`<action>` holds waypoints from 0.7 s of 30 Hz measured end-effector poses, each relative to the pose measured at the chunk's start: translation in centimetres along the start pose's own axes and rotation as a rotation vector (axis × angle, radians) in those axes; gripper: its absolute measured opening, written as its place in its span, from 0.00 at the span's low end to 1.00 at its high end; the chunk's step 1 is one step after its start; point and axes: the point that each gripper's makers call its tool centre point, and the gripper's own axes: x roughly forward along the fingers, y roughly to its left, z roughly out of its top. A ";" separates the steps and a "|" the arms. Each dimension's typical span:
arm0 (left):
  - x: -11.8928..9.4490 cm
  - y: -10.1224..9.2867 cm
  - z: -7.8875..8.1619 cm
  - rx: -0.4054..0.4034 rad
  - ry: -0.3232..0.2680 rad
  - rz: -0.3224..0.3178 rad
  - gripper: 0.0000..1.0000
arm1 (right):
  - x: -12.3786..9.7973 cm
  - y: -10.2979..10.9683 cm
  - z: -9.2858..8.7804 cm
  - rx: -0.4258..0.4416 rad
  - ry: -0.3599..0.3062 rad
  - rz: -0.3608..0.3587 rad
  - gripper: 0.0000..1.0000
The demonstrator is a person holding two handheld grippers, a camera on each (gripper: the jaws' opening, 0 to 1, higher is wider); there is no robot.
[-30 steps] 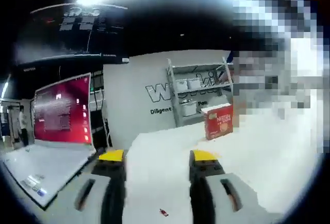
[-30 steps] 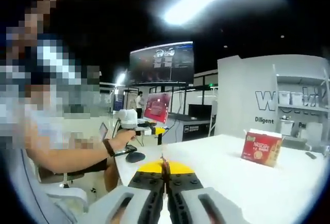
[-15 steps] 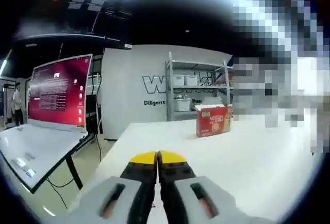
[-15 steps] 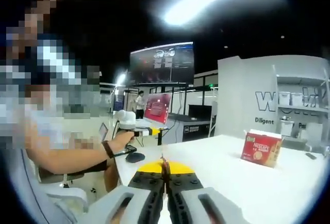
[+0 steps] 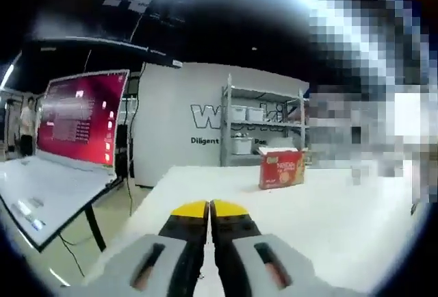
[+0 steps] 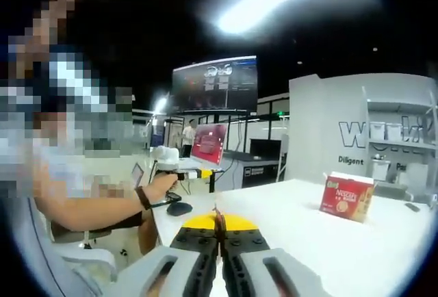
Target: Tear open the coffee pouch, take out the coffee, and pour the coffee from the pouch into the cup
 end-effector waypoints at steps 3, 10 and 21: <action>0.3 0.2 0.5 -0.031 -0.025 0.013 0.63 | 0.1 0.0 -0.1 0.003 0.001 0.001 0.01; 0.0 0.7 0.6 -0.003 -0.029 0.024 0.61 | 0.3 0.3 -0.1 -0.005 0.006 0.005 0.01; -0.8 0.4 0.9 -0.019 -0.019 -0.007 0.04 | 0.3 0.5 0.2 -0.011 0.002 0.009 0.01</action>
